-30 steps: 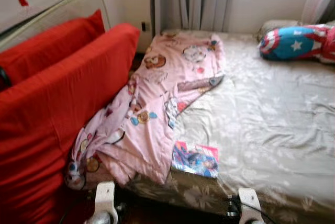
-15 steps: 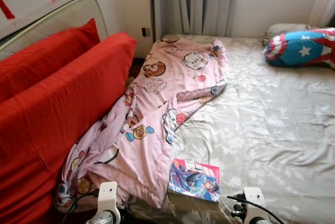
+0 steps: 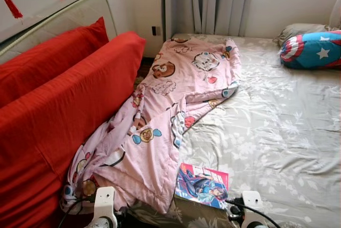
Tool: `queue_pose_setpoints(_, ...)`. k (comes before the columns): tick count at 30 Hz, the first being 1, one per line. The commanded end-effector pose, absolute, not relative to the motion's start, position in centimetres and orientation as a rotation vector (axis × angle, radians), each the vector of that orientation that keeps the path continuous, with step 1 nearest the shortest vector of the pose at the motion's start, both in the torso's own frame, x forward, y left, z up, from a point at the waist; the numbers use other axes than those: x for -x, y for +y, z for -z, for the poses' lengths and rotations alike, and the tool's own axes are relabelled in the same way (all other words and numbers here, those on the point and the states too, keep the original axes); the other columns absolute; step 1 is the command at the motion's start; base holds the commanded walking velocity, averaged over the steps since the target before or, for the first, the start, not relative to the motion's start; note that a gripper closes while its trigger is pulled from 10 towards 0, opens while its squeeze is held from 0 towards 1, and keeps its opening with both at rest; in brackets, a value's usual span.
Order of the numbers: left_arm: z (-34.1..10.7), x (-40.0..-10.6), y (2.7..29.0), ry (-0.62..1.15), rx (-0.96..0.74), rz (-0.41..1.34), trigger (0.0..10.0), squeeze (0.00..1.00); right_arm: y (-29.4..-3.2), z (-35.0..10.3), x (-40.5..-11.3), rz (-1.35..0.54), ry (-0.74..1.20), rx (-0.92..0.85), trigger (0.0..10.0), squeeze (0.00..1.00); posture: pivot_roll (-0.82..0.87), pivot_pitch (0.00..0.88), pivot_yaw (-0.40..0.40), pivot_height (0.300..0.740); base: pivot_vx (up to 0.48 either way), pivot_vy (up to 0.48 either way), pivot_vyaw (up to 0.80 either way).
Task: Clean up the room
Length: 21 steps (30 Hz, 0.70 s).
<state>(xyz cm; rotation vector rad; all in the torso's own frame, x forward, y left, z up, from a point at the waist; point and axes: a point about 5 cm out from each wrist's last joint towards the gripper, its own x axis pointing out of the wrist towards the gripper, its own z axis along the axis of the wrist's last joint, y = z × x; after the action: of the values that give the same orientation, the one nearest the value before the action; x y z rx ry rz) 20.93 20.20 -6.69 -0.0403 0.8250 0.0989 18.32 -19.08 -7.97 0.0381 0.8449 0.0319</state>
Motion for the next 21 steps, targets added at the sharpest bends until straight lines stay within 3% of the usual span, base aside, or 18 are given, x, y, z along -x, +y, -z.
queue_pose_setpoints(1, 6.9, -20.3, 20.6, 0.821, 0.027, -0.107, 10.0, 0.00, -18.8, 8.0, -18.1, -0.033, 0.826, -0.038, 10.0, 0.00, -0.16, 0.026, 0.070, 0.740, 0.000, 0.000, 0.00)
queue_pose_setpoints(4, 7.0, -19.9, 20.8, 0.800, -0.012, -0.107, 10.0, 0.00, -19.0, 8.3, -17.3, 0.057, 0.807, -0.094, 10.0, 0.00, -0.16, 0.009, 0.072, 0.740, 0.000, 0.000, 0.00)
queue_pose_setpoints(10, 7.0, -18.9, 20.7, 0.704, 0.006, -0.140, 10.0, 0.00, -18.9, 8.5, -16.3, -0.051, 0.798, -0.016, 10.0, 0.00, -0.15, 0.011, 0.044, 0.740, 0.000, 0.000, 0.00)
queue_pose_setpoints(17, 6.8, -18.0, 20.6, 0.611, -0.003, -0.145, 10.0, 0.00, -19.3, 8.6, -15.0, -0.029, 0.748, -0.065, 10.0, 0.00, -0.14, 0.011, 0.013, 0.740, 0.000, 0.000, 0.00)
queue_pose_setpoints(18, 5.1, -19.1, 22.8, 0.490, -0.237, -0.126, 10.0, 0.00, -19.5, 8.5, -14.6, -0.025, 0.723, -0.073, 10.0, 0.00, -0.14, 0.007, 0.004, 0.740, 0.000, 0.000, 0.00)
queue_pose_setpoints(19, 3.3, -20.6, 22.0, 0.359, -0.144, -0.117, 10.0, 0.00, -19.5, 8.5, -14.2, -0.022, 0.707, -0.087, 10.0, 0.00, -0.14, 0.003, -0.002, 0.740, 0.000, 0.000, 0.00)
queue_pose_setpoints(21, 3.0, -20.7, 21.7, 0.330, -0.091, -0.116, 10.0, 0.00, -19.6, 8.5, -14.0, -0.023, 0.704, -0.091, 10.0, 0.00, -0.14, 0.003, -0.003, 0.740, 0.000, 0.000, 0.00)
